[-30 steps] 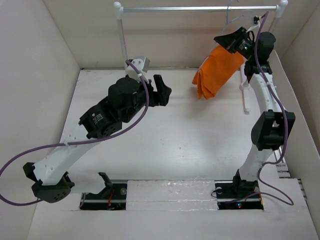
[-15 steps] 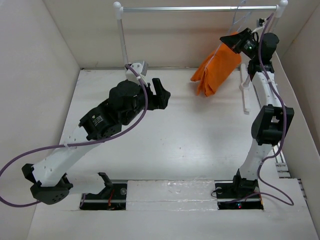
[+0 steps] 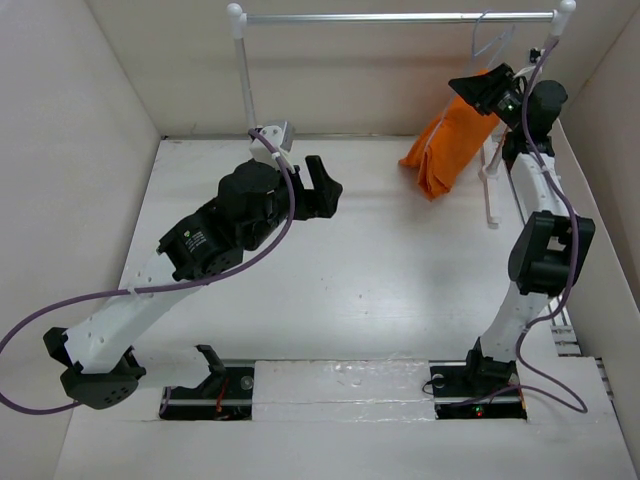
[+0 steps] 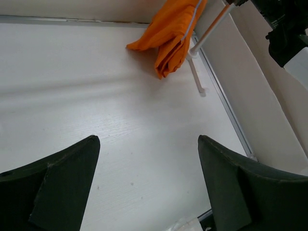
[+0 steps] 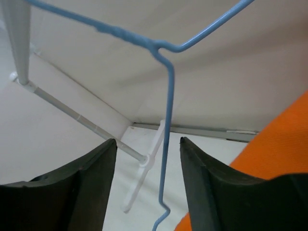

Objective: Place the trousers on the hanger
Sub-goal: Place the hanger at the clothesline, then reset both arms

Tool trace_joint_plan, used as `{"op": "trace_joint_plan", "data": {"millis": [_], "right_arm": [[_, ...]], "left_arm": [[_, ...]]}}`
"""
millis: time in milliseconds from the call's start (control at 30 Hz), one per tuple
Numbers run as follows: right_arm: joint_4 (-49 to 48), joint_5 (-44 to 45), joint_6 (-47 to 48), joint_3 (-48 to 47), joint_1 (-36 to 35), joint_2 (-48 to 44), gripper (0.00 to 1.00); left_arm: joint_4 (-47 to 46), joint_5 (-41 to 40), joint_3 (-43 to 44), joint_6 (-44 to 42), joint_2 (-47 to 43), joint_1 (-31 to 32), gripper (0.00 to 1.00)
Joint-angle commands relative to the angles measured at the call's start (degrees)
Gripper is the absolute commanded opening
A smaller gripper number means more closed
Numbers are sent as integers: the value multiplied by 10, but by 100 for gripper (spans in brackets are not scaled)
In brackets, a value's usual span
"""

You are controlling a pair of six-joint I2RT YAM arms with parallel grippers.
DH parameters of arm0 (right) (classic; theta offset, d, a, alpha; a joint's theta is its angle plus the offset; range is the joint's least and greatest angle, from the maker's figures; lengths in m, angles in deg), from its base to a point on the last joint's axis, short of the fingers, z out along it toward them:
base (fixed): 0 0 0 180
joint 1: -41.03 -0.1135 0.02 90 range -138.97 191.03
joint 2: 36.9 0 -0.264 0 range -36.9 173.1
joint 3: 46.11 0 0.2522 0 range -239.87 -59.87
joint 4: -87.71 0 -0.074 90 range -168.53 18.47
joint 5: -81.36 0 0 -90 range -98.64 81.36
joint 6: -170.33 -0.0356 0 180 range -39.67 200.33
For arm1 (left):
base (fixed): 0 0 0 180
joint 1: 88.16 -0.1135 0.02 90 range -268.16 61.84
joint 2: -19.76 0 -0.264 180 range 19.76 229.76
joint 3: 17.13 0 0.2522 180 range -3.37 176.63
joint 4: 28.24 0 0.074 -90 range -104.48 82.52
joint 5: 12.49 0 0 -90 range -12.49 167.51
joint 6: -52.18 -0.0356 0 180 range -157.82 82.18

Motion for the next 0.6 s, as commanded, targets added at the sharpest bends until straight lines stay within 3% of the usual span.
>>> {"op": "trace_joint_plan", "data": {"millis": [0, 133, 200, 333, 567], "right_arm": [[-44, -5, 45, 18, 11, -74, 62], [22, 1, 111, 49, 31, -125, 72], [56, 0, 144, 61, 39, -153, 79], [94, -4, 196, 99, 54, -207, 80], [240, 43, 359, 206, 59, -368, 79]], "left_arm": [[-10, -14, 24, -7, -4, 1, 80], [-11, -20, 43, -20, 9, 1, 99], [-11, -24, 54, -26, 14, 1, 99], [-11, -44, 68, -28, 23, 1, 99], [30, -111, 57, -23, 40, 1, 99]]}}
